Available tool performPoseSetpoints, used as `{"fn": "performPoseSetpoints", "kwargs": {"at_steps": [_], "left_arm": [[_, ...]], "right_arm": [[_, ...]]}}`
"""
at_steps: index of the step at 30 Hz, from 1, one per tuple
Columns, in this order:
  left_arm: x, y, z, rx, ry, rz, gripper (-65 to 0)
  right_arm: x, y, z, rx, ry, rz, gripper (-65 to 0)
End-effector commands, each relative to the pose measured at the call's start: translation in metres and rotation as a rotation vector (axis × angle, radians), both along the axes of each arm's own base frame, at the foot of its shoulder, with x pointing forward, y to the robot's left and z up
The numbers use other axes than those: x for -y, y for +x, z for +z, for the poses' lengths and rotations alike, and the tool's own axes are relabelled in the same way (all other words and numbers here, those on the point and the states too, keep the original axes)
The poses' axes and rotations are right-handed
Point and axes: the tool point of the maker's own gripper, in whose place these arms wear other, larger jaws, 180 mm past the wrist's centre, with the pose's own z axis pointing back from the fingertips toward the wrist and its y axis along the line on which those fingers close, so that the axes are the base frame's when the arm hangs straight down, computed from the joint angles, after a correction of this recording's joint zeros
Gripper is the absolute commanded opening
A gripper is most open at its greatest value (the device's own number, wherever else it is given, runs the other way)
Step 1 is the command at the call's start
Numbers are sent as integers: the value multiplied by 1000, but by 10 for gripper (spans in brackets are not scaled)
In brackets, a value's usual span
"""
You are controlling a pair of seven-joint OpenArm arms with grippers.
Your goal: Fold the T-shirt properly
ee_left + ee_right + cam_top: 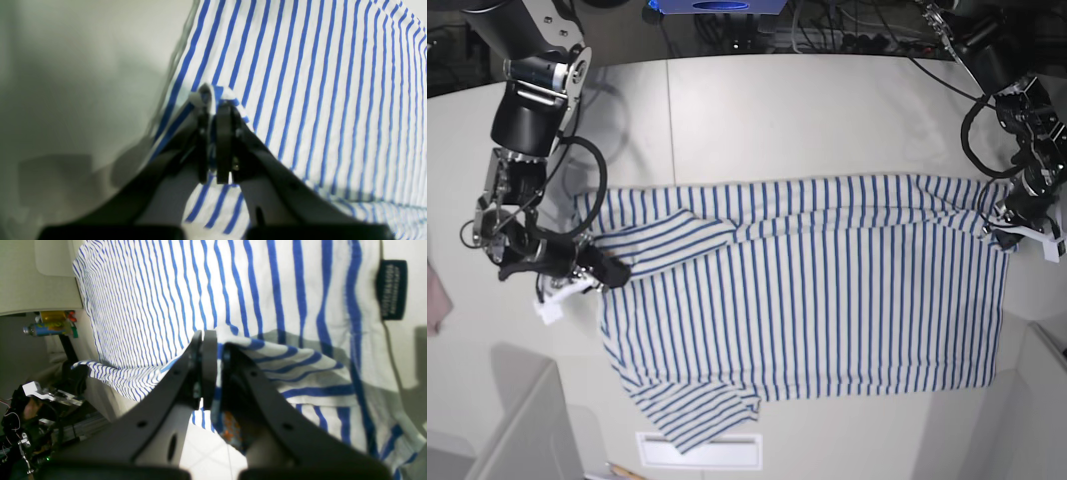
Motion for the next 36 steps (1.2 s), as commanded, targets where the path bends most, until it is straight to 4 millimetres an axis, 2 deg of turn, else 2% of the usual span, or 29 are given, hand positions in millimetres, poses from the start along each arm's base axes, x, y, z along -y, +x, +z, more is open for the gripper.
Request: {"fn": "performPoseSetpoints", "kwargs": {"at_steps": [1, 2, 3, 5, 7, 9, 12, 16, 19, 22, 25, 27, 30, 31, 33, 36], "left_arm": [[-13, 10, 20, 50, 34, 4, -650], [-17, 9, 19, 44, 39, 7, -647], [-18, 9, 20, 42, 40, 8, -597], [-17, 14, 23, 50, 41, 2, -504], [-14, 20, 26, 53, 51, -20, -411], [-15, 23, 30, 51, 68, -36, -324], [-18, 36, 45, 92, 73, -29, -250], [-42, 28, 60, 141, 70, 55, -230], [-70, 7, 74, 182, 80, 148, -230], [-79, -25, 75, 158, 138, 167, -230], [-76, -51, 67, 100, 182, 146, -232], [-65, -64, 53, 68, 184, 99, -234], [-60, -85, 38, 50, 156, 110, -239], [-60, -90, 34, 48, 148, 120, -239], [-57, -100, 29, 37, 138, 123, -239], [-53, -110, 22, 10, 140, 97, -239]], "right_arm": [[6, 16, 21, 63, 5, -14, -650], [6, 16, 20, 63, 7, -16, -650], [6, 15, 20, 63, 10, -17, -603], [6, 15, 20, 65, 16, -22, -468], [14, 16, 22, 72, 31, -57, -378], [27, 18, 25, 83, 53, -116, -366], [40, 21, 30, 105, 71, -176, -366], [67, 6, 30, 118, 32, -262, -368], [88, -15, 35, 114, -12, -391, -368], [97, -41, 34, 107, -54, -472, -368], [95, -68, 28, 101, -91, -501, -368], [86, -87, 23, 97, -98, -509, -368], [70, -108, 12, 62, -78, -518, -359], [64, -112, 8, 50, -64, -518, -354], [54, -119, 1, 26, -37, -524, -305], [46, -119, -3, 11, -14, -532, -245]]}}
